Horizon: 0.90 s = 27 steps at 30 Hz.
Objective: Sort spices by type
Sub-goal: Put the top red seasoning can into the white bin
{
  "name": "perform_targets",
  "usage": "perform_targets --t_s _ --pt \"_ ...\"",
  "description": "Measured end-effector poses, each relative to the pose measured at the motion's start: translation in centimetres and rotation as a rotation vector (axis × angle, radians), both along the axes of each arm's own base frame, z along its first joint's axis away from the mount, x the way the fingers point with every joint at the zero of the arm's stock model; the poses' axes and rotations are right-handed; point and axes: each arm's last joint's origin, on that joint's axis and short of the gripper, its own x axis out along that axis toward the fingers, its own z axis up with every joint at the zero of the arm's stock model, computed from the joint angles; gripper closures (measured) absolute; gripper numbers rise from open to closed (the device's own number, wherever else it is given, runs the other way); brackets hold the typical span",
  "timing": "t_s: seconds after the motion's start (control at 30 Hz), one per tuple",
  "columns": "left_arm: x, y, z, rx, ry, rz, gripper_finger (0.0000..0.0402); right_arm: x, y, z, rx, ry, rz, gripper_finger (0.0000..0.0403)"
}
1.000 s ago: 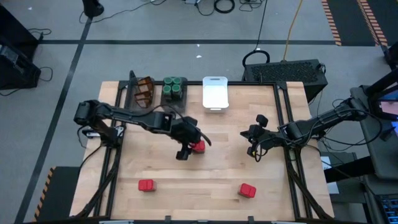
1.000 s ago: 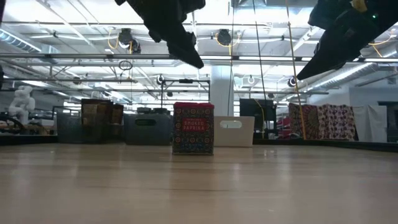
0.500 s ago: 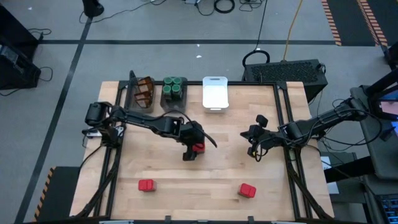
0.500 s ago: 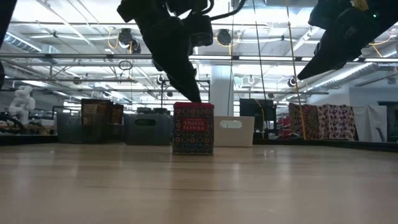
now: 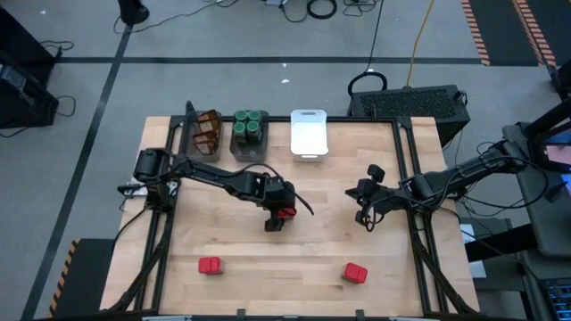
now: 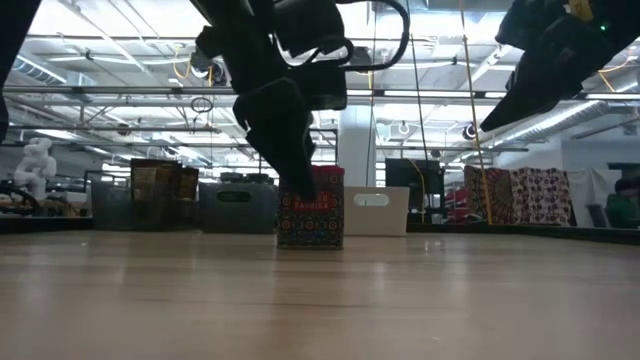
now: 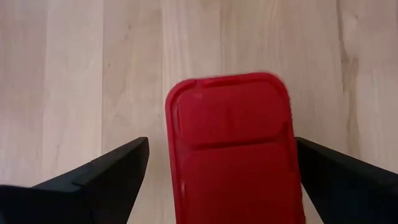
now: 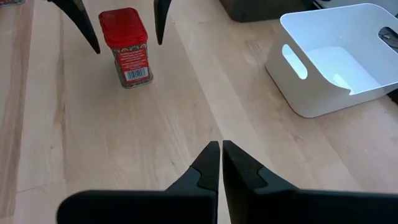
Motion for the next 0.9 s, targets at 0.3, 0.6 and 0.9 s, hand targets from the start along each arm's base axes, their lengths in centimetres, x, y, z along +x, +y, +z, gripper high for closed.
perform_targets --t_s 0.3,0.6,0.9 --pt "-0.1 0.0 0.2 0.002 -0.005 0.001 0.0034 0.0 0.0 0.0 0.002 0.004 -0.004 0.0403" --pt "-0.1 0.0 0.2 0.002 -0.005 0.002 0.0149 -0.1 0.0 -0.1 0.0 0.008 -0.004 0.0403" --pt "0.8 0.5 2.4 0.025 -0.016 -0.006 0.0185 -0.1 0.0 -0.1 0.0 0.009 -0.004 0.0403"
